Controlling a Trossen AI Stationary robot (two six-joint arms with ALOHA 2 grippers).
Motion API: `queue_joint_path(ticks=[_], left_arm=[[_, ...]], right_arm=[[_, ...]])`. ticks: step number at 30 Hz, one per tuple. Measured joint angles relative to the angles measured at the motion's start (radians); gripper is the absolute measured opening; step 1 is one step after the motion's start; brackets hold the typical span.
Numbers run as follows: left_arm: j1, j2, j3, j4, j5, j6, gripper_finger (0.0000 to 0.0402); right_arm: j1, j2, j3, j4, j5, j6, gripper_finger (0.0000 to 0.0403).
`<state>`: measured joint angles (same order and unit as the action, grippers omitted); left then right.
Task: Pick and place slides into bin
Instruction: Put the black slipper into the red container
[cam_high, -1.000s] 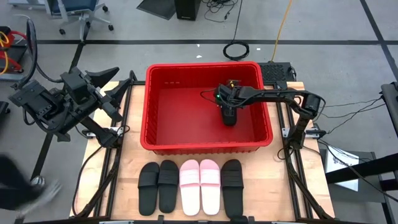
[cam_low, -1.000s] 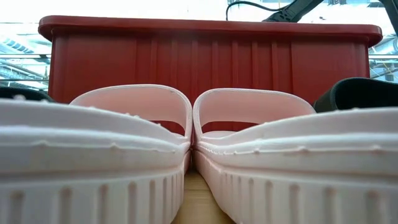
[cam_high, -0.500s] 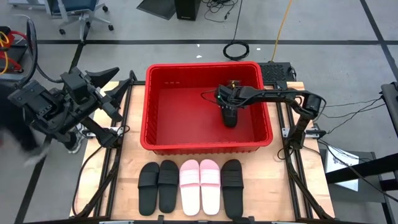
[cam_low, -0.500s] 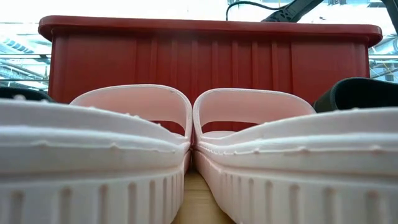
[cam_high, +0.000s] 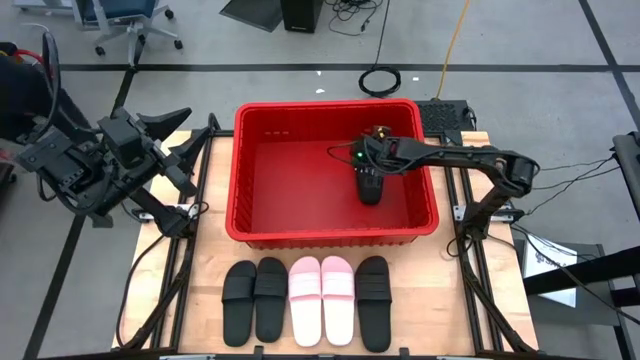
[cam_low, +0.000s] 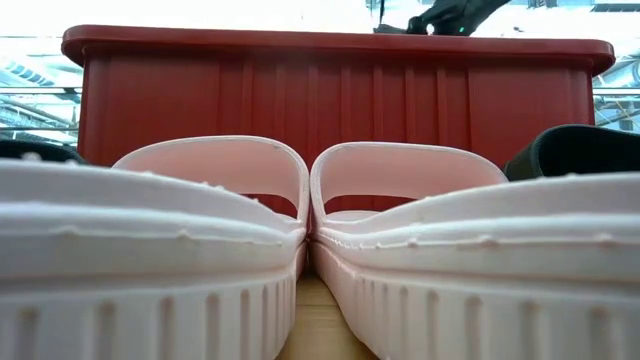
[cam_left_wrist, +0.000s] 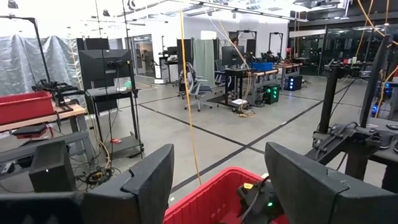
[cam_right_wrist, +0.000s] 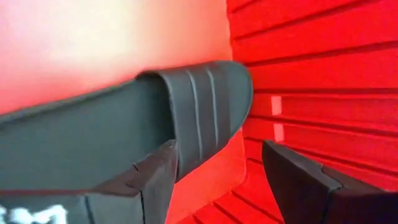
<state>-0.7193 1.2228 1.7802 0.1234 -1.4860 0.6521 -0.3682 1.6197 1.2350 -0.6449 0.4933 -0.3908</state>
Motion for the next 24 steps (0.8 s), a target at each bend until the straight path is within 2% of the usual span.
queue_joint_path(ticks=[5,14,20,24], left_arm=[[-0.010,0.000,0.000,0.000,0.000,0.000,0.0255],[-0.010,0.000,0.000,0.000,0.000,-0.003,0.0255],[-0.010,0.000,0.000,0.000,0.000,-0.002,0.0255],[-0.010,0.000,0.000,0.000,0.000,-0.002,0.0255]], right_arm=[[0.038,-0.072,0.000,-0.025,0.004,0.058,0.0226],[0.128,-0.213,0.000,-0.029,0.004,0.276,0.0226],[0.195,-0.329,0.000,0.068,0.000,0.437,0.0226],[0.236,-0.407,0.000,0.211,-0.001,0.539,0.0221]])
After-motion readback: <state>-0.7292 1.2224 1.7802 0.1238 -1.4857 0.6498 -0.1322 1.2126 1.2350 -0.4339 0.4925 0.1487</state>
